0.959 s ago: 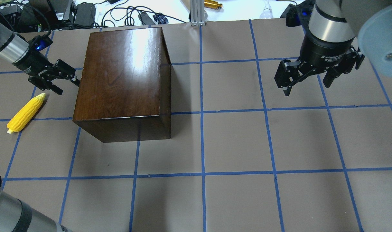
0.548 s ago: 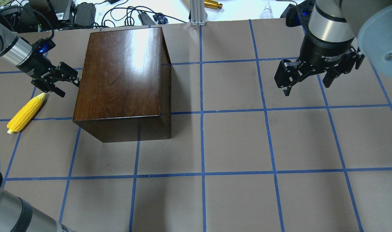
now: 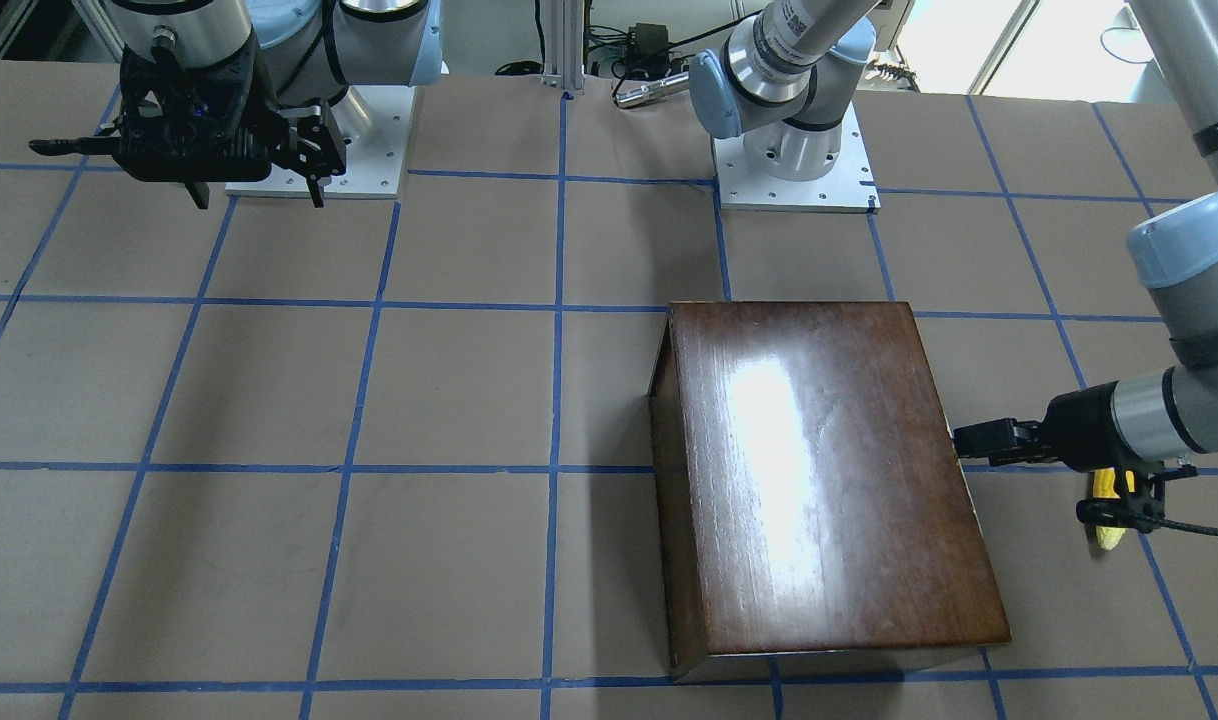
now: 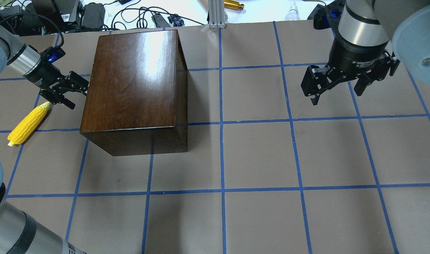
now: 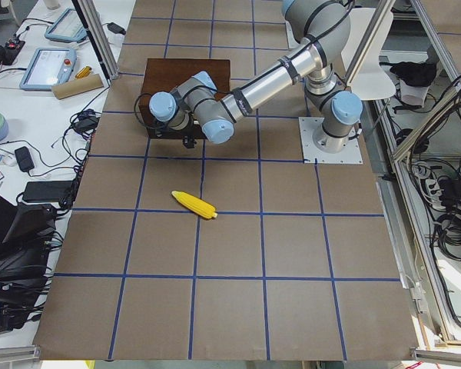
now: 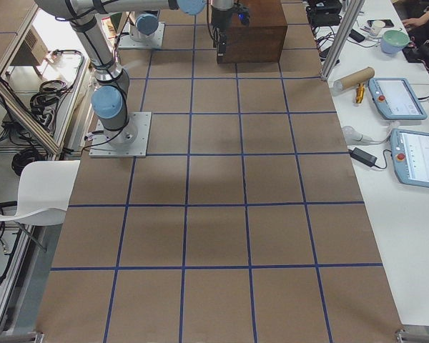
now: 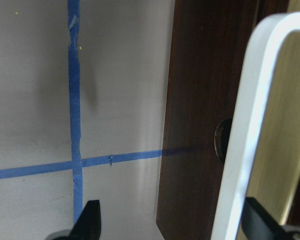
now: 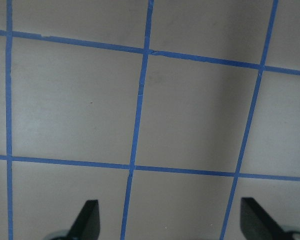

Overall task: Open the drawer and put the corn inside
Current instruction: 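Hook the left gripper onto the white drawer handle, then pull the drawer outward with the left gripper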

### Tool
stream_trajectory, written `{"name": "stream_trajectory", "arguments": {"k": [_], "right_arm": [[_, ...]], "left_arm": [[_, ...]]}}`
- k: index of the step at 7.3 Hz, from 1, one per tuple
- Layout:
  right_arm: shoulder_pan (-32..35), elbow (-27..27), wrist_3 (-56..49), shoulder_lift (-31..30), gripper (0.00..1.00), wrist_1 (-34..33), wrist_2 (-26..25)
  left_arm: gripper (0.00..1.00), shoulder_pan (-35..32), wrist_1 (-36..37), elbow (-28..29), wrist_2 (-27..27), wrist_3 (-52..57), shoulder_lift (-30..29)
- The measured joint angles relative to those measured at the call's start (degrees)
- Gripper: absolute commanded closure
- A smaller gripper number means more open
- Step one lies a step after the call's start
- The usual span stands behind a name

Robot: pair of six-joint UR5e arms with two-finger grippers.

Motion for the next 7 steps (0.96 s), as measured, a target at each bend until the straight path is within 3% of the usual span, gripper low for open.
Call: {"name": "stream_trajectory", "arguments": {"k": [7], "right_arm": [[0.0,0.0,0.0,0.0,0.0,0.0,0.0]], "left_arm": [[0.0,0.8,1.3,0.1,0.6,1.1,-0.1]]}}
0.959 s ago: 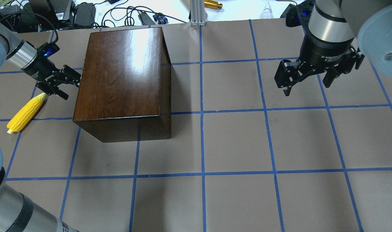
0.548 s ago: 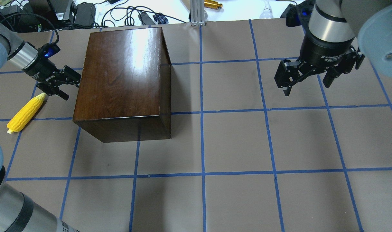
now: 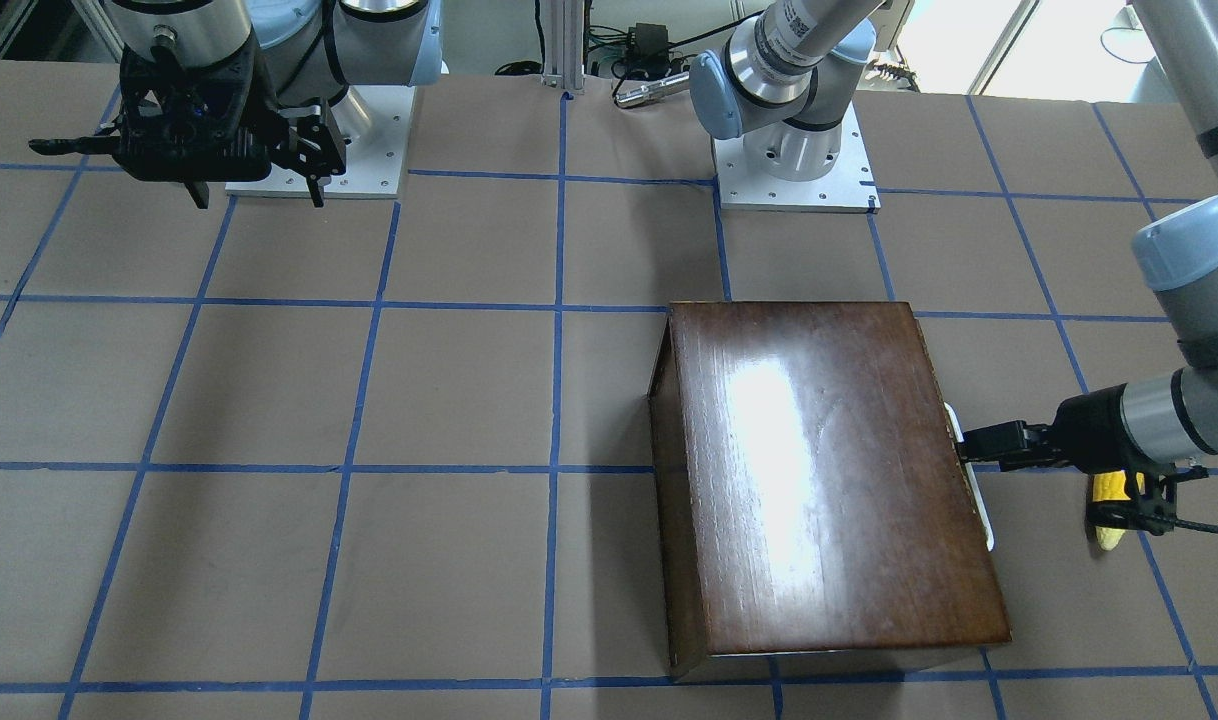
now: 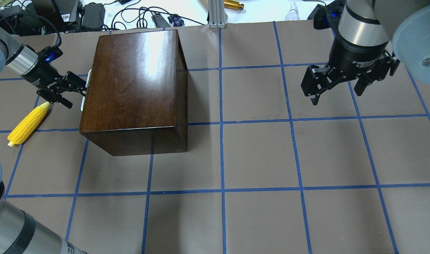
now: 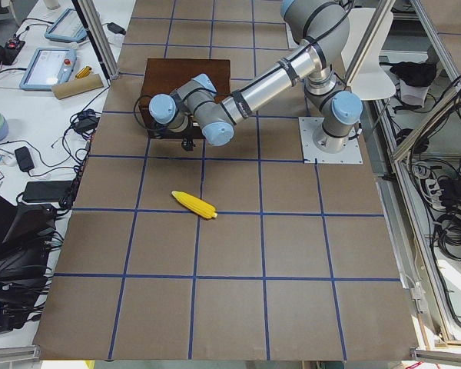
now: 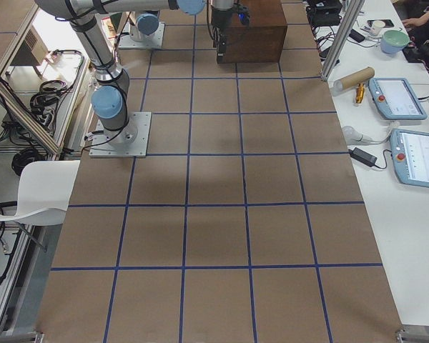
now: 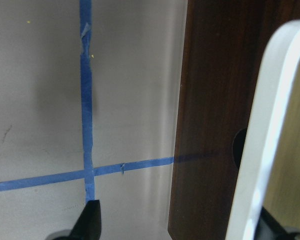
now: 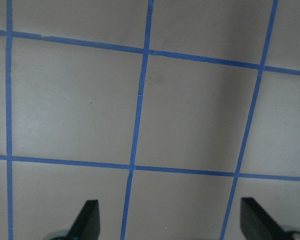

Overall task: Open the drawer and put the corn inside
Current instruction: 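Pull the drawer outward with the left gripper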

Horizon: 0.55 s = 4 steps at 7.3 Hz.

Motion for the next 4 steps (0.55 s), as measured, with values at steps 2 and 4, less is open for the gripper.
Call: {"name": "stream_trajectory", "arguments": {"k": [2,4], "right_arm": [[0.0,0.0,0.0,0.0,0.0,0.0,0.0],[0.0,0.0,0.0,0.0,0.0,0.0,0.0]], "left_arm": [[0.0,1.2,0.0,-0.1,0.0,0.2,0.2],[0.0,1.8,-0.1,0.0,0.1,1.0,0.2]]}}
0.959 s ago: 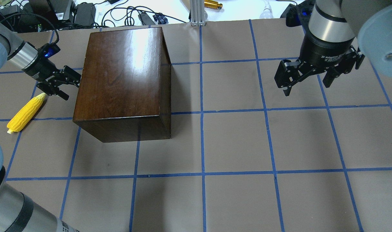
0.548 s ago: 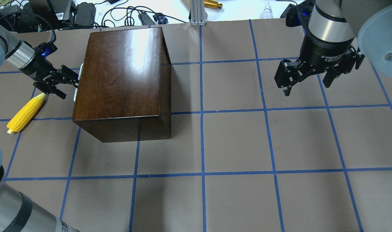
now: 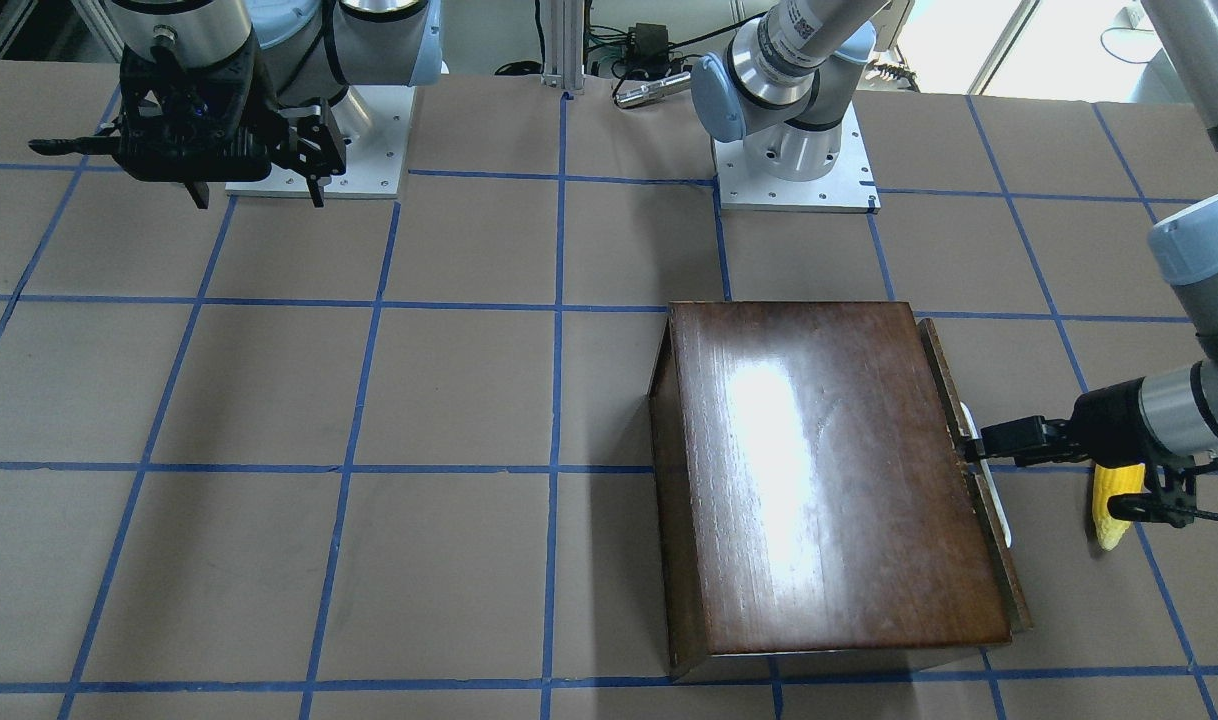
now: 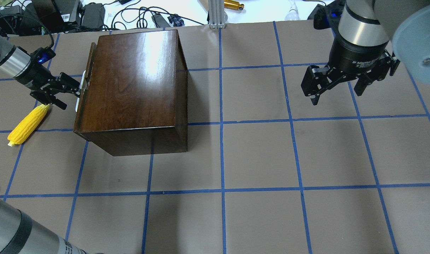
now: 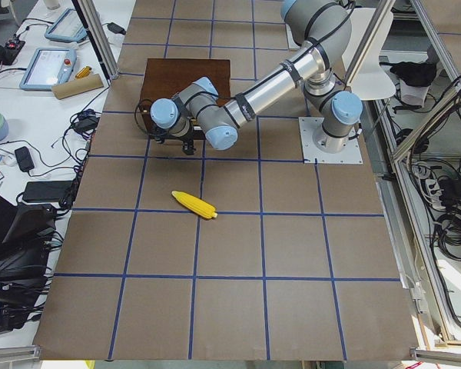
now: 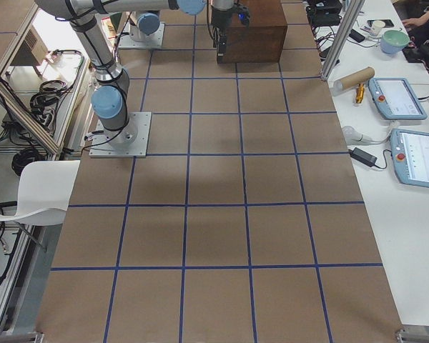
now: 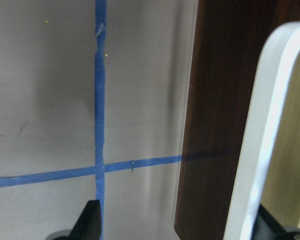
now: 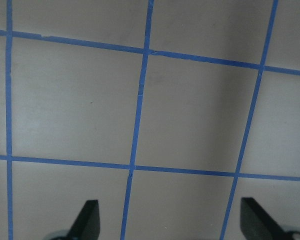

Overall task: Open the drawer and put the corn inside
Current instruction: 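Pull the drawer outward with the left gripper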

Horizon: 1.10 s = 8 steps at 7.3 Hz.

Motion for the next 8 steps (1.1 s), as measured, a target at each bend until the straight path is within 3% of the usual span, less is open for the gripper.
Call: {"name": "stream_trajectory", "arguments": {"k": [8], "right_arm": [[0.0,0.0,0.0,0.0,0.0,0.0,0.0]], "left_arm": [[0.0,4.2,0.1,0.7,3.8,5.1,-0.2]]}}
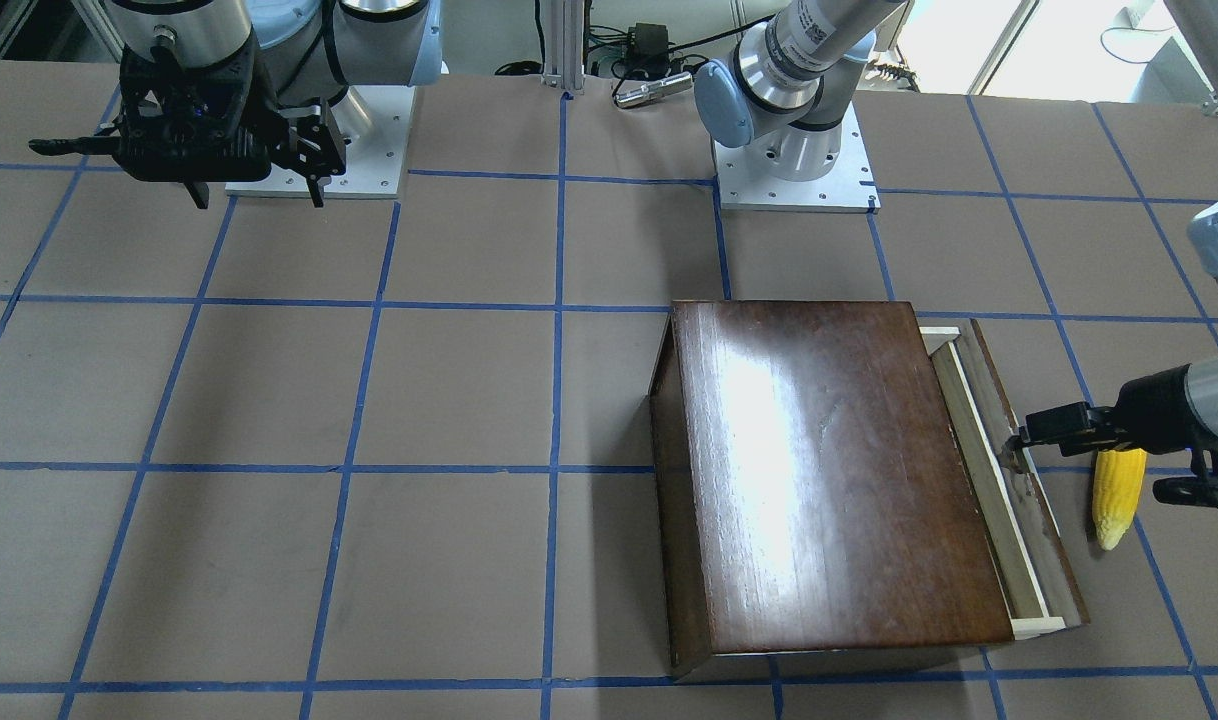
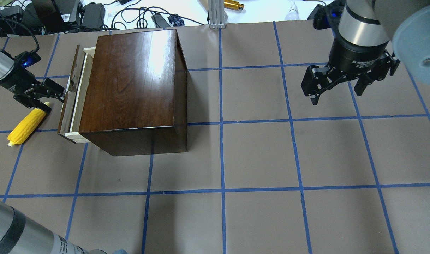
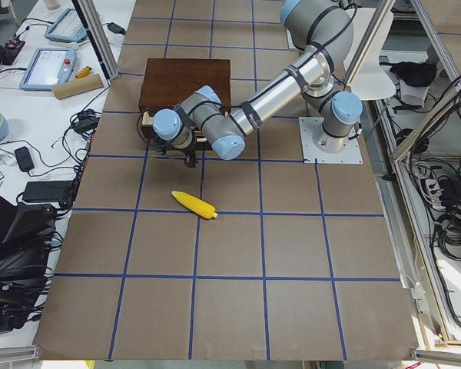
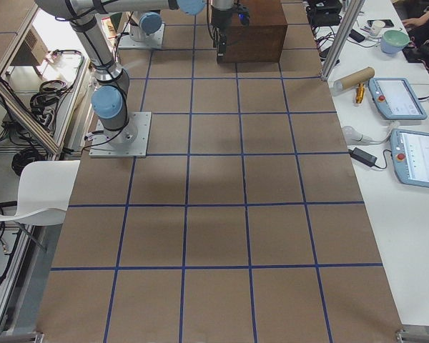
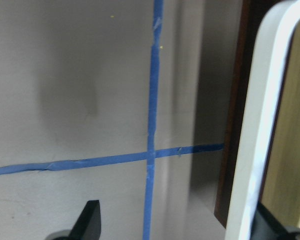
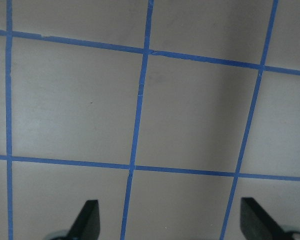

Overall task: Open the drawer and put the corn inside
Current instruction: 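Pull the drawer outward with the left gripper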

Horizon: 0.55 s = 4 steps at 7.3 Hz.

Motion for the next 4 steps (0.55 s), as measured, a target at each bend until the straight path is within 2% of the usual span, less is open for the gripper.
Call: {"name": "stream_trajectory", "arguments": {"k": [4], "right_arm": [[0.0,0.0,0.0,0.0,0.0,0.0,0.0]], "left_arm": [[0.0,2.0,0.0,0.1,0.3,1.2,0.0]]}}
